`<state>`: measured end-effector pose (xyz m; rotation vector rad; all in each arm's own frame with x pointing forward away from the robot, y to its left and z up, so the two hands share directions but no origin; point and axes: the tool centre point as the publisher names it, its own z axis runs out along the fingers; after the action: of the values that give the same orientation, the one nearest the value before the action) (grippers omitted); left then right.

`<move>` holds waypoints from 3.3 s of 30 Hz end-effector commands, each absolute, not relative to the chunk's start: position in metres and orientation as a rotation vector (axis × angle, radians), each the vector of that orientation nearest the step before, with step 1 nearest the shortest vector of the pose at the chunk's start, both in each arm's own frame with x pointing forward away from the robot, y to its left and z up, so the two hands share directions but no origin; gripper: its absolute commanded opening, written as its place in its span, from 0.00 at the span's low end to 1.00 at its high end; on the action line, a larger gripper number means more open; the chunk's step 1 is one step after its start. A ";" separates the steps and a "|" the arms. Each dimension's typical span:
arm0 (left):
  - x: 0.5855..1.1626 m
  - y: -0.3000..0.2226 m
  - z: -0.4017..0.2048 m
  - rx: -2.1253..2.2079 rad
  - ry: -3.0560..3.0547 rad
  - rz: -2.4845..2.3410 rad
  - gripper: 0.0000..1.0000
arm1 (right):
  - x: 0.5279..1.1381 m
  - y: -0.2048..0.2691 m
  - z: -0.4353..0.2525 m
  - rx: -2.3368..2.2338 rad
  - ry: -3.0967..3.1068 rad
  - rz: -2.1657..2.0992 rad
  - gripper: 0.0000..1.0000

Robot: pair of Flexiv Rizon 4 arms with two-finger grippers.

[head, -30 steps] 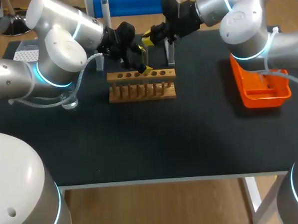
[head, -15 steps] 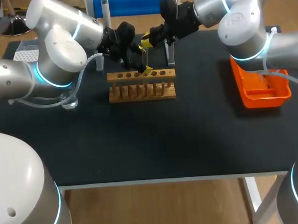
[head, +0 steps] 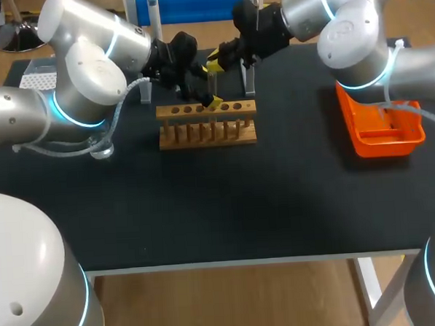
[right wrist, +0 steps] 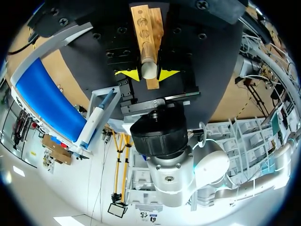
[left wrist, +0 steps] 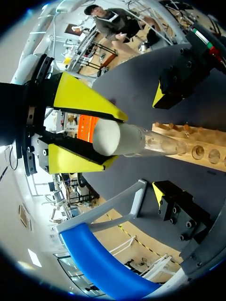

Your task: Invert the test tube, pick up the pipette, mount the tip to pipette, aspirate from beaker and dispense into the tube, eject the tip, return the pipette, and cap with the stopper.

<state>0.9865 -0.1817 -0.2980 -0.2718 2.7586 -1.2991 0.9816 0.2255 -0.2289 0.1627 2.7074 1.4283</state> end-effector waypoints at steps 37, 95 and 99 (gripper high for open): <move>0.987 -0.182 -0.297 -0.273 2.763 -1.296 1.00 | 0.983 0.207 -0.217 0.166 2.597 1.797 1.00; 0.987 -0.182 -0.297 -0.273 2.763 -1.296 1.00 | 0.977 0.239 -0.244 -0.003 2.409 2.172 0.00; 0.987 -0.182 -0.297 -0.273 2.763 -1.296 1.00 | 0.976 0.239 -0.250 0.020 2.428 2.157 0.00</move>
<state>0.9862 -0.1817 -0.2980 -0.2720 2.7586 -1.2980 0.9773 0.2376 -0.2314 0.0113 2.4212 2.1640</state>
